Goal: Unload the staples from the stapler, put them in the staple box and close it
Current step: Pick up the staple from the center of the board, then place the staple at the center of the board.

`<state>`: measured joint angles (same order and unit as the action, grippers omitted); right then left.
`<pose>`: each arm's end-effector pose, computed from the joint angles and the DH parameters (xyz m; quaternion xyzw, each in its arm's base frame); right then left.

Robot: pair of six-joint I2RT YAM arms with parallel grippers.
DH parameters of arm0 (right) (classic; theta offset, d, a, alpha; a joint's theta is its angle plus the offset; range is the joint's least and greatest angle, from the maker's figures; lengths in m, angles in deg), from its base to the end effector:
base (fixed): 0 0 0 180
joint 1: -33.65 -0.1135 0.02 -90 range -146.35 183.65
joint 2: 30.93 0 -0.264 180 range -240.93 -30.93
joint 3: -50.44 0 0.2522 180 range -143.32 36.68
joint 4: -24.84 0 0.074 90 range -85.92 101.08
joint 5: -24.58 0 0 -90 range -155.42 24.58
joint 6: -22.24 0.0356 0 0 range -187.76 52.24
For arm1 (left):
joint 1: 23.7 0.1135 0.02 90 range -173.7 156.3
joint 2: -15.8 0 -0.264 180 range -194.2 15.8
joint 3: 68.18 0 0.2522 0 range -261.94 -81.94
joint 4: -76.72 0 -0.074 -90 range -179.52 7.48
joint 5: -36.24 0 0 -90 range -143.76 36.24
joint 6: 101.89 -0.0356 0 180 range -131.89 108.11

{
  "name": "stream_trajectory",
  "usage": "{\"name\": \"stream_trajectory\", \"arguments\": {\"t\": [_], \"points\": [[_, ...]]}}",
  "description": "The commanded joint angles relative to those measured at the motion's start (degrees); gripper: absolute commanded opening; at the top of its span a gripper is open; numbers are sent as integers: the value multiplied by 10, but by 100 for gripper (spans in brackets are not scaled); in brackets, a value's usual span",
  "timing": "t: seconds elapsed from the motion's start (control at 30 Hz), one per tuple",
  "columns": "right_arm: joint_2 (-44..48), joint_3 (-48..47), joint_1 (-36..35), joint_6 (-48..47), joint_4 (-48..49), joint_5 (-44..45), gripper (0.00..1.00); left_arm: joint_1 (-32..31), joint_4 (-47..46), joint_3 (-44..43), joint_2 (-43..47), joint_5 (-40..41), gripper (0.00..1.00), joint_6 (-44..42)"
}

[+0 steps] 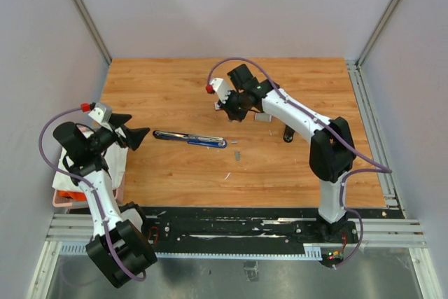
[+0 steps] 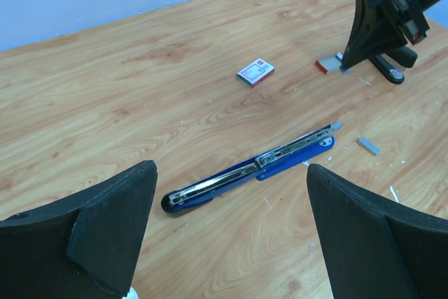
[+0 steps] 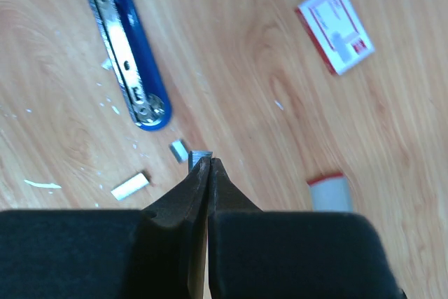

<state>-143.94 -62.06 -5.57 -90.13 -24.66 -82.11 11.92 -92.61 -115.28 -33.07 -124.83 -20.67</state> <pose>0.3382 0.2892 0.2714 -0.5186 0.7733 0.1845 0.3147 0.1675 0.0786 0.2861 0.2069 0.7015 -0.2269 0.6431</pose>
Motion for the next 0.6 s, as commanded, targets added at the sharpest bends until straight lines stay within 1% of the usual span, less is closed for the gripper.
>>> {"name": "stream_trajectory", "arguments": {"t": [0.0,0.2,0.3,0.57], "points": [[31,41,30,15,10,41,0,4,4,-1,-6,-17,98,-7],[41,112,77,67,63,72,0,5,7,-7,-12,-12,98,-2],[37,127,93,96,81,66,1,4,6,-8,-15,-1,98,3],[-17,142,97,124,97,56,0,5,7,-10,-23,5,98,8]]}}
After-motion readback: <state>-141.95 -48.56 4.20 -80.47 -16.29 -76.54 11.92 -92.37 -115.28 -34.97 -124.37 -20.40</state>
